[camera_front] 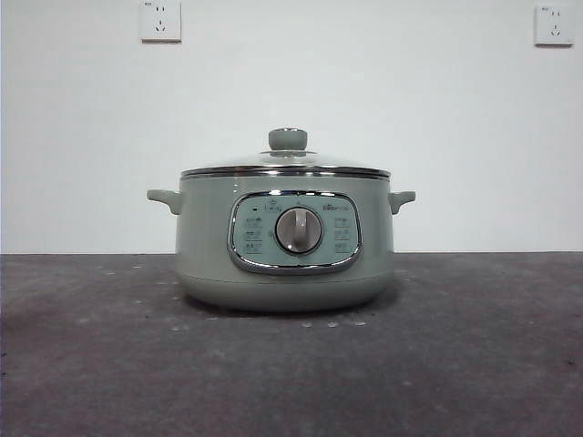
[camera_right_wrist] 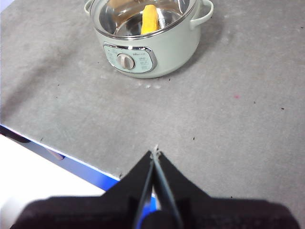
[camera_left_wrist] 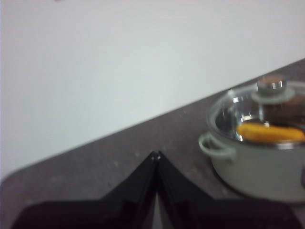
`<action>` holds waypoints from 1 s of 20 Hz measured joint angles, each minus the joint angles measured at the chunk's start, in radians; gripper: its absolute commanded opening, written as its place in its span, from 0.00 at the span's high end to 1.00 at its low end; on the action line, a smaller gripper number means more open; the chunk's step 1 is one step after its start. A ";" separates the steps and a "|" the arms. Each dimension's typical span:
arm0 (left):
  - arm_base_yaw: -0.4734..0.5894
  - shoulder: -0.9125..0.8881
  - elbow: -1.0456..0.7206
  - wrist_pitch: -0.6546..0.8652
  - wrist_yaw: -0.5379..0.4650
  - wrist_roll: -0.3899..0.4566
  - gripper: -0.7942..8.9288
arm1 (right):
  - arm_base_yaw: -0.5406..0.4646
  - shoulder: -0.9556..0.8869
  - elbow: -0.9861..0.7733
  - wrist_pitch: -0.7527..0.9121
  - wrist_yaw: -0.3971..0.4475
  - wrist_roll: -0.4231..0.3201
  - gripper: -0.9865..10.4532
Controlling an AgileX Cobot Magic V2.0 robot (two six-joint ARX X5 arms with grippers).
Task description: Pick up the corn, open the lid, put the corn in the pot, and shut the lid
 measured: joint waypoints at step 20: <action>0.005 -0.305 -0.478 0.058 -0.040 -0.180 0.92 | 0.000 0.000 0.000 0.000 0.008 0.000 0.91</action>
